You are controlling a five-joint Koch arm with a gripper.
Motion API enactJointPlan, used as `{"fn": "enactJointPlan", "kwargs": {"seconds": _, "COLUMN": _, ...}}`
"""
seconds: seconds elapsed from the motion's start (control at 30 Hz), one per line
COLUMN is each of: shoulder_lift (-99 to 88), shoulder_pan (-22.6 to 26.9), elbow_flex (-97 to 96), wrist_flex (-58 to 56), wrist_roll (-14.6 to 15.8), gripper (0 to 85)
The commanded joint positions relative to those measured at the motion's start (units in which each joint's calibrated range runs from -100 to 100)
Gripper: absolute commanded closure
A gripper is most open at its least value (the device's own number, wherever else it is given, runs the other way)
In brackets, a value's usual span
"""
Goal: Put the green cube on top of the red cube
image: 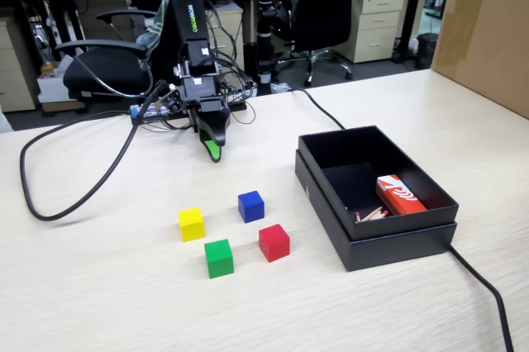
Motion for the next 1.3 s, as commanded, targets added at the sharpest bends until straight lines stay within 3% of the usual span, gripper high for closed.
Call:
{"fn": "enactJointPlan", "kwargs": {"seconds": 0.0, "shoulder_lift": 3.4, "shoulder_pan": 0.3, "elbow_flex": 13.7, "wrist_flex": -14.1, "wrist_roll": 1.7, "gripper": 38.0}}
{"fn": "enactJointPlan", "kwargs": {"seconds": 0.33, "shoulder_lift": 27.4, "shoulder_pan": -0.2, "elbow_flex": 49.5, "wrist_flex": -29.8, "wrist_roll": 3.4, "gripper": 38.2}}
{"fn": "enactJointPlan", "kwargs": {"seconds": 0.77, "shoulder_lift": 64.2, "shoulder_pan": -2.8, "elbow_flex": 87.8, "wrist_flex": -32.3, "wrist_roll": 4.2, "gripper": 39.8}}
{"fn": "enactJointPlan", "kwargs": {"seconds": 1.27, "shoulder_lift": 99.7, "shoulder_pan": -3.7, "elbow_flex": 112.0, "wrist_flex": -32.3, "wrist_roll": 4.2, "gripper": 39.6}}
